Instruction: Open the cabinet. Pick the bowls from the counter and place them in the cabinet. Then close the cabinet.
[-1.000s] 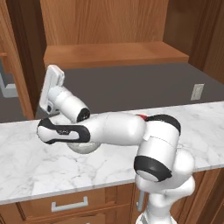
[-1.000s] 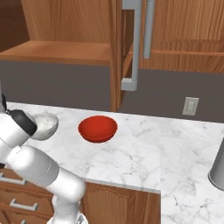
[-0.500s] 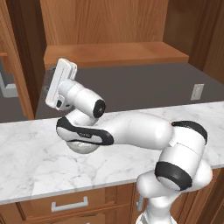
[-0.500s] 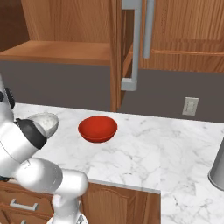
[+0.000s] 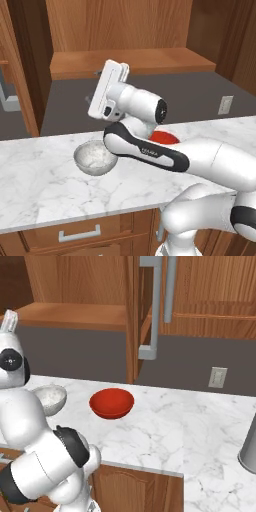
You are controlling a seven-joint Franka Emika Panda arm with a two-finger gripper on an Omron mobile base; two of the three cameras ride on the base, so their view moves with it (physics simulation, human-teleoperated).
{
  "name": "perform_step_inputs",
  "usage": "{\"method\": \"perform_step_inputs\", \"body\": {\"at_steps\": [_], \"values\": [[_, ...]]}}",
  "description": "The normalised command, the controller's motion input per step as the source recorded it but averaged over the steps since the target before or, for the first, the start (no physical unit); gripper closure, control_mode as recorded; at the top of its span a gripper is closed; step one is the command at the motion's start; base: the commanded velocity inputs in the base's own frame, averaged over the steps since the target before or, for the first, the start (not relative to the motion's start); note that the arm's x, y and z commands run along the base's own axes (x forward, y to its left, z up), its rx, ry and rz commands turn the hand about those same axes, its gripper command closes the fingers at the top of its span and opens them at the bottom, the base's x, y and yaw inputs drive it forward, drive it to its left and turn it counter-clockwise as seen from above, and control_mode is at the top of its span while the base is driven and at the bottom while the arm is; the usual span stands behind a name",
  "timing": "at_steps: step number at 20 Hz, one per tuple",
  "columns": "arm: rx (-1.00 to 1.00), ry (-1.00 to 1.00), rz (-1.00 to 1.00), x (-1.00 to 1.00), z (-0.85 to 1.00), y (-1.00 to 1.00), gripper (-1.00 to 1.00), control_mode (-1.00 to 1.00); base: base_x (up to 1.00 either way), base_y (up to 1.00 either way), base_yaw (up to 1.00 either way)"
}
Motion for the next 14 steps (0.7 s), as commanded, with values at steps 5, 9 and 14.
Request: {"method": "perform_step_inputs", "body": {"at_steps": [5,9,14], "values": [[-0.12,0.45,-0.07,-0.40,0.18,-0.51,-1.00,-1.00,0.00,0.00,0.00],[-0.19,0.66,-0.10,-0.11,0.16,-0.05,-1.00,-1.00,0.00,0.00,0.00],[-0.26,0.67,-0.03,0.00,0.00,0.04,-1.00,-1.00,0.00,0.00,0.00]]}}
